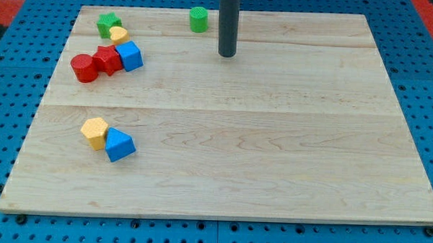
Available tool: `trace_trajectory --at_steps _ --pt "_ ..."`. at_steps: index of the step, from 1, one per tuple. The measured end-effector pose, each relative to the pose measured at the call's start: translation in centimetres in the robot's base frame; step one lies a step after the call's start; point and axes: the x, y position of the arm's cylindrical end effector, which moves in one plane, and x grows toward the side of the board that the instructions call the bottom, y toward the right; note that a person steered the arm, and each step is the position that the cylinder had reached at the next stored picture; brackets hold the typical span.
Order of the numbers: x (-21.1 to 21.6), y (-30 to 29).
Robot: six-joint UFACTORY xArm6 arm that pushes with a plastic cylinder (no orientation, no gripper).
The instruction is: Push the line of blocks slightly left
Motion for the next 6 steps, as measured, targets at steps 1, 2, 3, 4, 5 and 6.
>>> trace_trajectory --at_steps 1,2,3,4,5,6 --pt "1.4 -3.2" --pt "-0.7 -8.5" --pt "-2.3 -12.1" --pt "-0.3 -15.0" --pt "1.5 -17.7" --pt "1.0 -16.9"
